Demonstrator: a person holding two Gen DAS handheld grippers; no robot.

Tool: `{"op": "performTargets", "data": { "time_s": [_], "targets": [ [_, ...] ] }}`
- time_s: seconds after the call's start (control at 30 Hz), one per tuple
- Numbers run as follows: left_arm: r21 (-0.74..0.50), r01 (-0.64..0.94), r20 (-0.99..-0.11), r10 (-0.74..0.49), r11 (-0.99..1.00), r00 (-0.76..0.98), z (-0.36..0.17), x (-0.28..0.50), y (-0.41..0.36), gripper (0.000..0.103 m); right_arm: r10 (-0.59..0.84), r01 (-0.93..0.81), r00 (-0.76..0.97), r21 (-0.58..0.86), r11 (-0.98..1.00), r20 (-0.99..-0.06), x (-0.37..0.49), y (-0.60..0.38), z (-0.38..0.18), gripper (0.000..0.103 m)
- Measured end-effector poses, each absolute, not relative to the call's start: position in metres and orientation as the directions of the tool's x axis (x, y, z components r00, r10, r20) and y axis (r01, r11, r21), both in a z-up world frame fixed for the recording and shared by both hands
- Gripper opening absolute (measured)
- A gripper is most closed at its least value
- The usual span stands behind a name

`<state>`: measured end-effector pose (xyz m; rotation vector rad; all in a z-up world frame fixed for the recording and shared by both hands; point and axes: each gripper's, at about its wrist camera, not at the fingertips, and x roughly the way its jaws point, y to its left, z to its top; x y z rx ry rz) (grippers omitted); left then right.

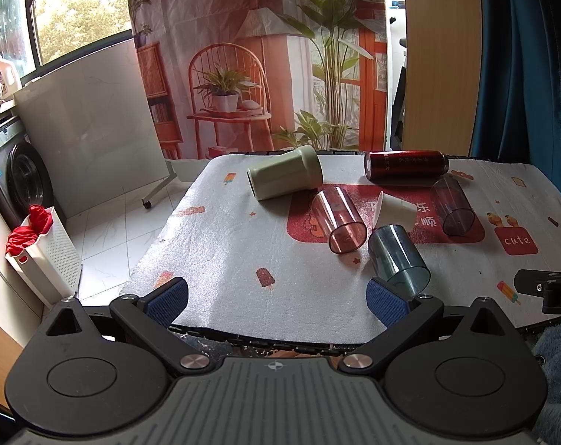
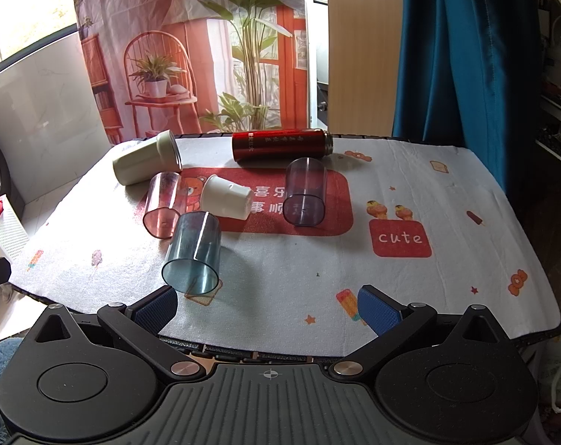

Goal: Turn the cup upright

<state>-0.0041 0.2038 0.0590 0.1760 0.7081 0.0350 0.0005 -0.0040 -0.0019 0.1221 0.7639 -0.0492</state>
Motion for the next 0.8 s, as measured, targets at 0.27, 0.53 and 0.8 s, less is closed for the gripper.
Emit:
{"op": "performTargets", "data": {
  "time_s": [0.27, 0.53, 0.8],
  "targets": [
    [0.168, 0.026, -0.647, 0.091, 0.985, 0.757, 0.0570, -0.0041, 0.2029, 0.103, 0.000, 0.089, 0.721, 0.092, 0.992, -0.693, 0.0007, -0.0042, -0.0019, 0.103],
    [0.165, 0.025, -0.649, 0.090, 0.986, 0.755, 0.0565, -0.0040, 0.2034, 0.103, 0.000, 0.087, 0.721, 0.091, 0.992, -0.693, -0.0004, -0.0041, -0.0035, 0.103],
    [0.156, 0.025, -0.657, 0.085, 0.987, 0.749, 0.0602, -0.0018, 0.2079, 0.103, 0.000, 0.087, 0.720, 0.091, 0.992, -0.694, -0.0005, -0.0036, -0.0039, 0.103]
  ]
}}
